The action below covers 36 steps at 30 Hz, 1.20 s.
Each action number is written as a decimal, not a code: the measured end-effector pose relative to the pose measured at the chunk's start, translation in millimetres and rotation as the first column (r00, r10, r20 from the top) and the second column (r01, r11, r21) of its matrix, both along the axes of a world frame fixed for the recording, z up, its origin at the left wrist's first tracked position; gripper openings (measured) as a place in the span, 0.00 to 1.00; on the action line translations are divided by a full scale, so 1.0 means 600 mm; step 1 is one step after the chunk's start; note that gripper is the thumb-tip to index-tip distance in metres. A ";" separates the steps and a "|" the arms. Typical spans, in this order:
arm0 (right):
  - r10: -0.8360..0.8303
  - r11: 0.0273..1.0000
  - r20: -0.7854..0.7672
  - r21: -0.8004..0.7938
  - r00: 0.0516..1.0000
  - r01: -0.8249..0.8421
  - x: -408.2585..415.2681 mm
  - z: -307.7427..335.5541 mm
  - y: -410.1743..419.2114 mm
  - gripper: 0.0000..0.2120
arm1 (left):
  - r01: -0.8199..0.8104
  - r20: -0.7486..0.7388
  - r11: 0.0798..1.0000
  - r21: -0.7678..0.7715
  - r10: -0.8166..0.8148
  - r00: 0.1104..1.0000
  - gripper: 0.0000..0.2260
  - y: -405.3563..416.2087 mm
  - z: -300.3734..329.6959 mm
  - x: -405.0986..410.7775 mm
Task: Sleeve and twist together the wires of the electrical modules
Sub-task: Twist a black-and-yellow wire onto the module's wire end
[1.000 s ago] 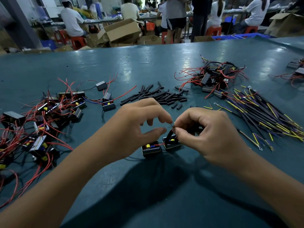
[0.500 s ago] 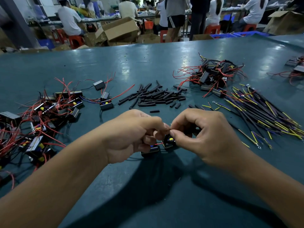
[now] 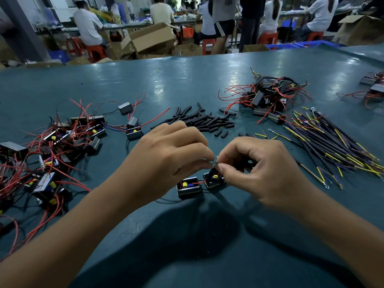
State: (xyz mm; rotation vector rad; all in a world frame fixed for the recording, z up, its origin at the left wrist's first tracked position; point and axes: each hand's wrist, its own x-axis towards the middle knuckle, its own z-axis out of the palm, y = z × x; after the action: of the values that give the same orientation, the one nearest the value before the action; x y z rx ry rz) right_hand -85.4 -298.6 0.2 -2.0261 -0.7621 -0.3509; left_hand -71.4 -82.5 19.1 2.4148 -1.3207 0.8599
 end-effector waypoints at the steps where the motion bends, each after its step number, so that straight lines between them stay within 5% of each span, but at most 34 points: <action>1: -0.003 1.000 0.004 0.002 1.000 0.003 0.000 0.000 0.000 0.02 | -0.001 -0.010 1.000 0.012 0.001 1.000 0.06 -0.002 0.001 -0.001; 3: -0.010 1.000 0.021 -0.003 1.000 0.010 0.000 0.000 0.000 0.02 | -0.017 -0.165 1.000 -0.022 0.013 0.986 0.05 -0.008 0.002 -0.005; 5: -0.008 1.000 0.039 -0.014 0.999 0.009 0.000 0.001 0.000 0.02 | -0.082 -0.524 0.985 -0.153 -0.010 0.852 0.06 -0.015 0.003 -0.012; 8: 0.003 1.000 0.046 -0.020 0.999 -0.002 0.000 0.000 0.001 0.02 | -0.421 -0.938 0.843 -0.334 -0.255 0.234 0.11 -0.033 0.006 -0.019; 9: 0.006 1.000 0.043 -0.017 0.999 -0.006 0.000 -0.001 0.001 0.02 | -0.495 -0.941 0.804 -0.329 -0.321 0.104 0.10 -0.038 0.006 -0.020; 10: 0.009 1.000 0.036 -0.010 0.999 -0.008 0.000 0.000 0.001 0.02 | -0.521 -0.936 0.786 -0.333 -0.342 0.083 0.09 -0.039 0.006 -0.022; 11: 0.010 1.000 0.028 -0.001 1.000 -0.010 0.001 0.000 -0.001 0.03 | -0.495 -0.942 0.801 -0.337 -0.290 0.171 0.08 -0.036 0.003 -0.024; 14: 0.005 1.000 0.016 0.009 1.000 -0.005 0.002 0.001 -0.004 0.05 | -0.265 -0.683 0.932 -0.247 0.026 0.730 0.02 -0.016 0.002 -0.026; 15: 0.003 1.000 0.015 0.008 1.000 -0.004 0.002 0.001 -0.005 0.04 | -0.204 -0.537 0.957 -0.204 0.065 0.841 0.04 -0.010 0.002 -0.025; 17: 0.002 1.000 0.012 0.011 1.000 -0.002 0.001 0.001 -0.004 0.03 | -0.123 -0.369 0.982 -0.140 0.064 0.927 0.07 -0.006 0.003 -0.023; 22: 0.011 1.000 0.007 0.017 1.000 -0.011 0.001 0.001 -0.003 0.02 | -0.088 -0.052 0.996 0.035 0.090 0.995 0.08 -0.013 0.011 -0.020; 25: 0.002 1.000 0.025 0.001 1.000 -0.002 0.001 0.001 -0.005 0.02 | -0.115 -0.268 0.992 -0.048 0.098 0.958 0.06 -0.022 0.011 -0.026; 27: 0.004 1.000 0.040 -0.011 0.999 -0.004 0.001 0.001 -0.004 0.02 | -0.239 -0.663 0.947 -0.214 0.039 0.748 0.09 -0.031 0.008 -0.027; 28: 0.011 1.000 0.043 -0.012 0.999 -0.011 0.000 0.001 -0.004 0.02 | -0.354 -0.846 0.885 -0.303 -0.079 0.527 0.10 -0.037 0.009 -0.028; 30: 0.026 1.000 0.034 -0.010 0.999 -0.026 -0.001 0.000 -0.003 0.02 | -0.545 -0.943 0.771 -0.329 -0.299 0.146 0.11 -0.046 0.010 -0.028; 31: 0.031 1.000 0.024 -0.004 0.999 -0.031 -0.001 0.000 -0.003 0.02 | -0.565 -0.940 0.757 -0.330 -0.318 0.123 0.11 -0.046 0.009 -0.029; 33: 0.032 0.999 0.003 0.014 1.000 -0.032 0.001 0.000 -0.006 0.02 | -0.458 -0.907 0.821 -0.341 -0.159 0.390 0.10 -0.039 0.002 -0.028; 35: 0.020 1.000 -0.012 0.025 1.000 -0.020 0.003 0.000 -0.009 0.03 | -0.275 -0.673 0.917 -0.287 0.011 0.740 0.04 -0.028 0.001 -0.026; 36: 0.015 1.000 -0.017 0.027 1.000 -0.014 0.003 0.000 -0.010 0.03 | -0.195 -0.557 0.947 -0.257 0.020 0.831 0.02 -0.023 0.002 -0.025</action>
State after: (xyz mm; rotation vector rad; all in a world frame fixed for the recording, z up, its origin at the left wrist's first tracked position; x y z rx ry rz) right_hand -83.6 -304.4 0.1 -1.9946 -0.7575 -0.3336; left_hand -86.6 -96.2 20.3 2.2536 -0.7722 0.3067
